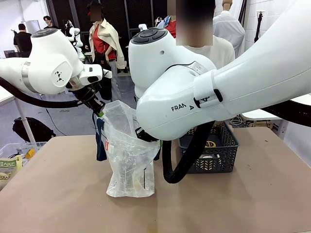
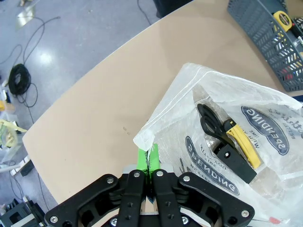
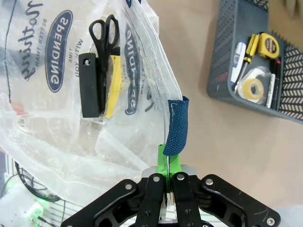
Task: Transfer purchased items from the store into the shopping bag.
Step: Move the Reusable shopping bag to the right side of the table.
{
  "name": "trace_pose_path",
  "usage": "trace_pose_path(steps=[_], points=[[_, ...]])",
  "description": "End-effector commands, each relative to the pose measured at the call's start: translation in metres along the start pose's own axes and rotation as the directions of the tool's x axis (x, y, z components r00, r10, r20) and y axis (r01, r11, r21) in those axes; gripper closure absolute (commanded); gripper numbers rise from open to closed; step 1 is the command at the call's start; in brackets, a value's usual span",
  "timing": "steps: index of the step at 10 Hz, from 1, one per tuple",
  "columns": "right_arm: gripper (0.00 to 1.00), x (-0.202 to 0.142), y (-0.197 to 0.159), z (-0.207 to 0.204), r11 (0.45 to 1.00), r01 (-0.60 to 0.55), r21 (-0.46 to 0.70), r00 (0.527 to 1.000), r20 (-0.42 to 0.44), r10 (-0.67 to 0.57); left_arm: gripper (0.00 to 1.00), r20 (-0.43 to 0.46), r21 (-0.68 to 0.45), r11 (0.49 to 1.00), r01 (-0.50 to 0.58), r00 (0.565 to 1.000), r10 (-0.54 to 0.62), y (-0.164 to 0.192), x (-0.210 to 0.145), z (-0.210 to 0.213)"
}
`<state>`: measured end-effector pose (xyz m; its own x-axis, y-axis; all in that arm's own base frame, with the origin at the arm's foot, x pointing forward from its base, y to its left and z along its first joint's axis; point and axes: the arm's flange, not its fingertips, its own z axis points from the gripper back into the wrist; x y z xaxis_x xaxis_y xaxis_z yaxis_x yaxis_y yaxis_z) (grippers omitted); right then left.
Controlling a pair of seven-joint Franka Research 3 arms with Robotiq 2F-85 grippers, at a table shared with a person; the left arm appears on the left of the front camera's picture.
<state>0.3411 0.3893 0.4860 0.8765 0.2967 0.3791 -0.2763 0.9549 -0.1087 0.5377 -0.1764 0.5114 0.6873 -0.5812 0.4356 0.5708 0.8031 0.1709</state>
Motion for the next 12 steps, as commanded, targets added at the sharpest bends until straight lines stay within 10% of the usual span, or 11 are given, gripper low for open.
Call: trace_pose_path(steps=[1,12], points=[[1.0,-0.0029,-0.0015,-0.0008,1.0,0.003,0.002,1.0,0.002,-0.003,1.0,-0.005,0.002,1.0,-0.004,1.0,0.004,0.0031,-0.0001,0.004],[1.0,-0.0029,-0.0015,-0.0008,1.0,0.003,0.002,1.0,0.002,-0.003,1.0,-0.005,0.002,1.0,-0.004,1.0,0.004,0.0031,-0.0001,0.004]])
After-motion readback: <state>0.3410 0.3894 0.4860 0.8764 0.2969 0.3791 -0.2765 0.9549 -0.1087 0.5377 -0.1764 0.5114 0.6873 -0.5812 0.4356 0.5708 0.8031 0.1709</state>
